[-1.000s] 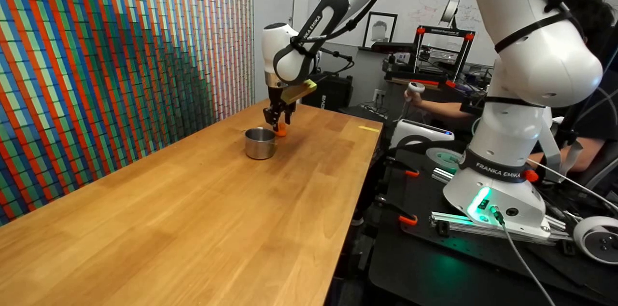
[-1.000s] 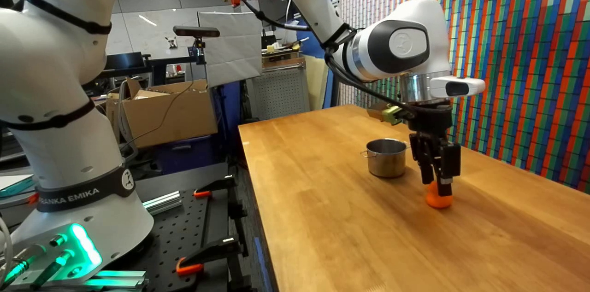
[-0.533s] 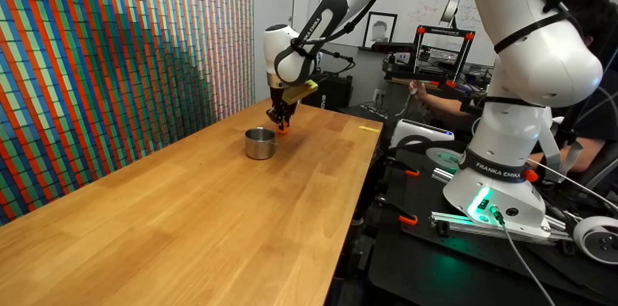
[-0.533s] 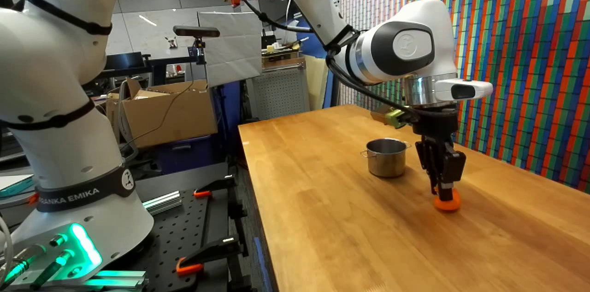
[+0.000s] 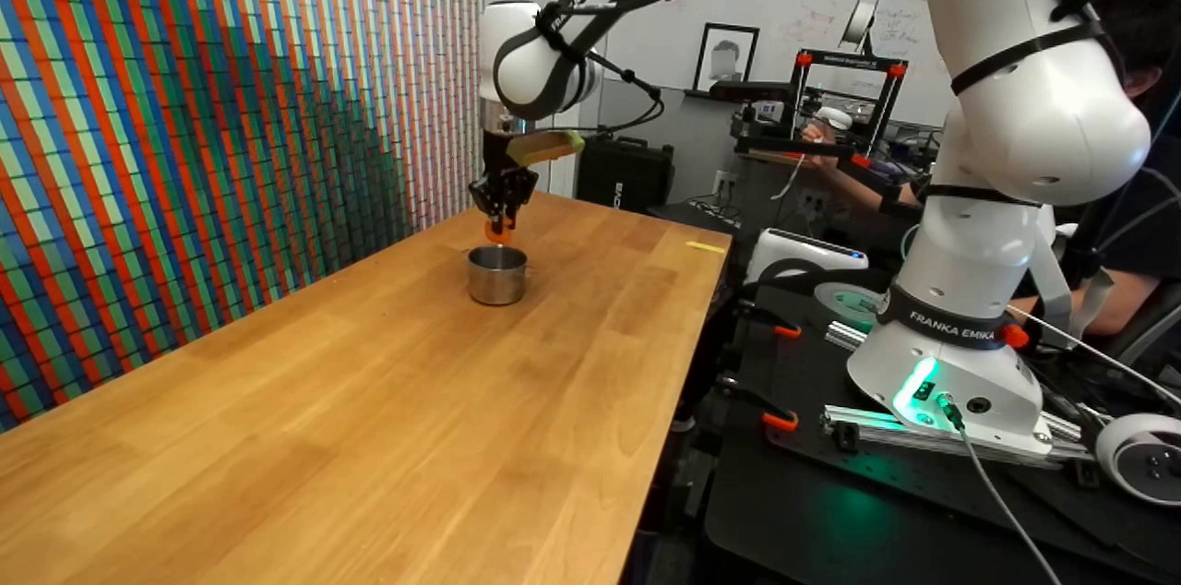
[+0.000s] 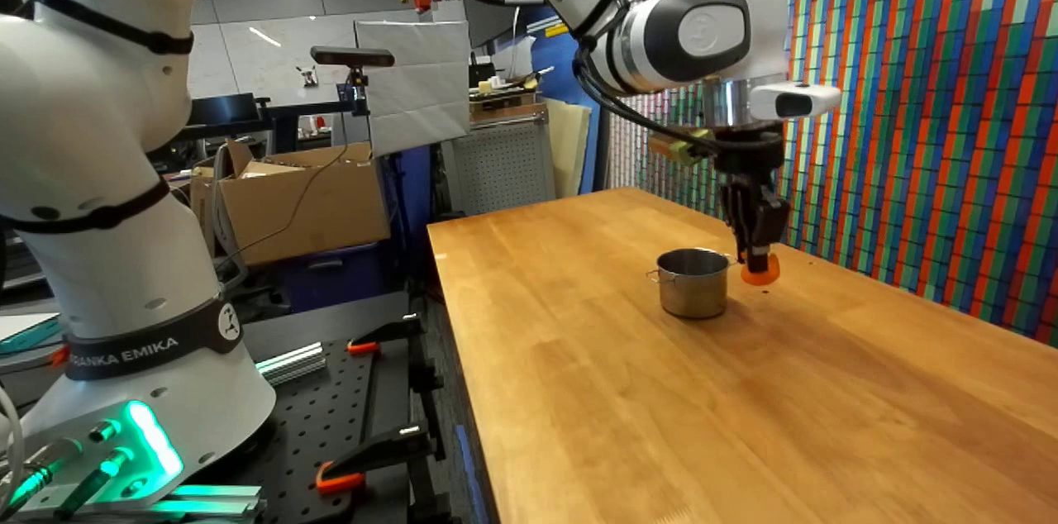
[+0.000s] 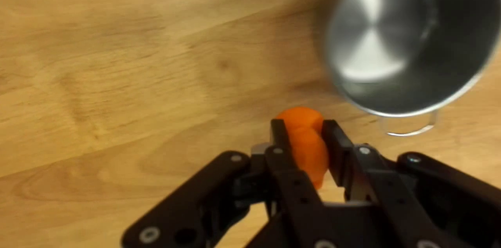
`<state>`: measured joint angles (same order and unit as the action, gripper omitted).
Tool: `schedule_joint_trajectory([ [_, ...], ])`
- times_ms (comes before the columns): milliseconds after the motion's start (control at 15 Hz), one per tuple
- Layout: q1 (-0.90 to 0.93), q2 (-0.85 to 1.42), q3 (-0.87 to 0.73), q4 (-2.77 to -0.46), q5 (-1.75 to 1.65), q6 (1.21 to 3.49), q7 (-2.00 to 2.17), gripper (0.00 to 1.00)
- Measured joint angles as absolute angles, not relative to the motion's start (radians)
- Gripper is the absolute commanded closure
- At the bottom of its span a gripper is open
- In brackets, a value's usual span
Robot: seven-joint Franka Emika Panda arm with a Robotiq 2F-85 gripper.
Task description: Put the rubber duck inside the cup
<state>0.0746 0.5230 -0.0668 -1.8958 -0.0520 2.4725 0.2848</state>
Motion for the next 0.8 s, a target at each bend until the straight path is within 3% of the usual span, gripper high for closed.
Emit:
schedule_joint_trajectory([
  [733, 0.074, 0.426, 0.025, -1.901, 0.071, 2.264, 0.249, 0.87],
  [800, 0.074, 0.432, 0.022, -1.902, 0.071, 2.265, 0.250, 0.47],
])
